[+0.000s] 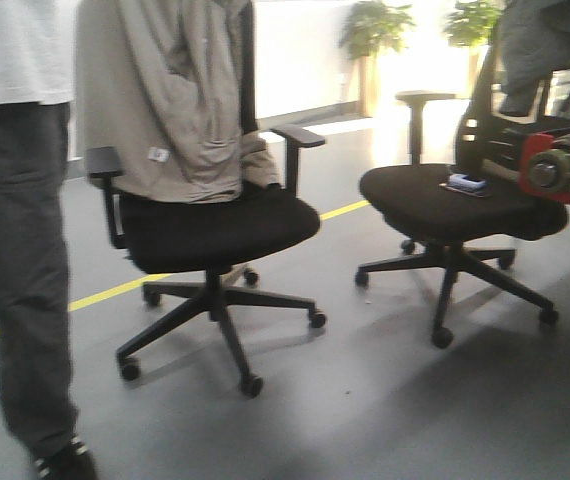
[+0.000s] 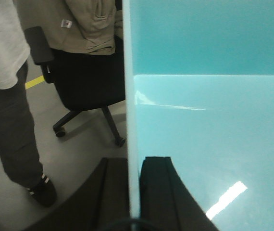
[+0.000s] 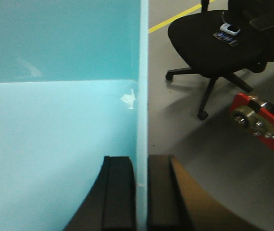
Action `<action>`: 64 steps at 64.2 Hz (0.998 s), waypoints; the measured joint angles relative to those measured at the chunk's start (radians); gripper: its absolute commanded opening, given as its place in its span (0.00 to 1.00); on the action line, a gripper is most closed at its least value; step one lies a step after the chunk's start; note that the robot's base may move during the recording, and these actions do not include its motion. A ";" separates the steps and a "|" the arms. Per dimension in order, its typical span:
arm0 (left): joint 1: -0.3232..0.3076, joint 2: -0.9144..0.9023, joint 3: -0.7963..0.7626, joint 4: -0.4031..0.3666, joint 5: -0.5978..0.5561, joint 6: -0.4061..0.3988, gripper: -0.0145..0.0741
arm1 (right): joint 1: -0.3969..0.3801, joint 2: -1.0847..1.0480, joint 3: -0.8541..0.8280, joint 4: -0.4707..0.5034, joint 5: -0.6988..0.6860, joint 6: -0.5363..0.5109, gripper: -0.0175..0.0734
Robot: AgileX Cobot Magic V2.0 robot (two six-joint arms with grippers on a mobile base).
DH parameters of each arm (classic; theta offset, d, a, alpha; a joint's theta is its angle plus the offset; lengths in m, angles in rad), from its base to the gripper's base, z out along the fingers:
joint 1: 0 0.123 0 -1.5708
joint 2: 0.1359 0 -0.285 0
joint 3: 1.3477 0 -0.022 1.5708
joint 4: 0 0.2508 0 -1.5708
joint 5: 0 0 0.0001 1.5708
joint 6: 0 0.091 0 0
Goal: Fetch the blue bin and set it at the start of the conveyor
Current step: 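Hold the bin with both grippers while driving up to the red conveyor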
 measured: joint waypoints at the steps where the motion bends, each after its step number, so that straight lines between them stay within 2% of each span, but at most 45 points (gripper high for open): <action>1: 0.000 0.000 0.000 0.000 0.000 0.000 0.04 | 0.000 0.000 0.000 0.000 0.000 0.000 0.02; 64: 0.000 0.000 0.000 0.002 0.000 0.000 0.04 | 0.000 0.000 0.000 0.000 0.000 0.000 0.02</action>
